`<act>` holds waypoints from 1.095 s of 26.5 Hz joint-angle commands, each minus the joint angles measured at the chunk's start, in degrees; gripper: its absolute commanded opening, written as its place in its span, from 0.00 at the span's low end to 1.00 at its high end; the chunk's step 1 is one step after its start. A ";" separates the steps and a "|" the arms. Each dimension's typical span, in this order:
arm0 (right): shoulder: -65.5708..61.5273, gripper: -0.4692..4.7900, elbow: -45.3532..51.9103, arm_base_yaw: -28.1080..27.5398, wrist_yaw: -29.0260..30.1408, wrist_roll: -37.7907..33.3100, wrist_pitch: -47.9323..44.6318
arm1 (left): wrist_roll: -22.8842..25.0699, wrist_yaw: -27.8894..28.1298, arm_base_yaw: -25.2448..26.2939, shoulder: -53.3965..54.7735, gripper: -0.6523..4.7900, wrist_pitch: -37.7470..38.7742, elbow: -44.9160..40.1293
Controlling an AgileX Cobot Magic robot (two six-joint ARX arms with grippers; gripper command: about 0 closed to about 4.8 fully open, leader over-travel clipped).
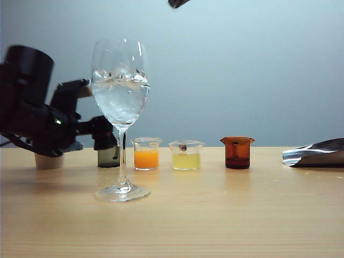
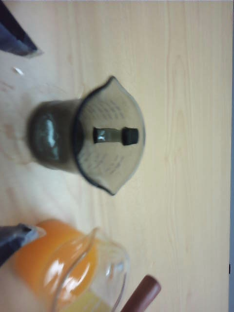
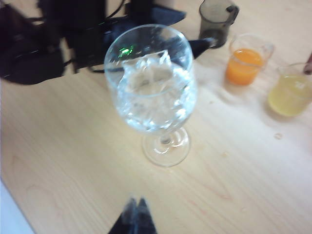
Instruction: Pick up the first measuring cup from the left, pour the coconut rum inside into the goblet, and finally put the measuring cup back in its original place.
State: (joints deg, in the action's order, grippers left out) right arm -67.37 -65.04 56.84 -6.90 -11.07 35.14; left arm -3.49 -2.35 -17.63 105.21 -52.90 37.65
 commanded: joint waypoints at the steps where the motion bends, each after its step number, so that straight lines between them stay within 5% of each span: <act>1: 2.12 0.07 -0.17 0.00 -2.47 -0.09 0.52 | -0.04 0.04 -0.09 -5.33 0.94 1.01 -3.37; 3: 3.63 0.07 -0.15 -0.11 -2.43 0.17 1.53 | -0.11 0.22 -0.11 -10.78 0.85 4.63 -6.29; 4: 4.15 0.07 -0.15 -0.11 -2.34 0.48 2.01 | -0.07 0.20 -0.11 -13.00 0.71 6.86 -7.26; 7: 5.40 0.07 -0.15 -0.11 -1.97 0.81 3.37 | 0.00 0.20 -0.11 -19.82 0.12 15.43 -9.16; 23: 12.28 0.07 0.68 -0.13 1.14 4.07 7.67 | -2.91 0.57 -0.11 -65.64 0.11 52.81 -14.40; 29: 19.04 0.07 10.51 -0.26 4.31 4.00 3.21 | -2.97 3.13 -0.11 -85.72 0.11 64.94 -15.54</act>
State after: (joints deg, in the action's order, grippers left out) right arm -49.63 -55.40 56.53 -3.49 -7.20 40.42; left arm -6.50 -0.38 -17.72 21.32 11.92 22.30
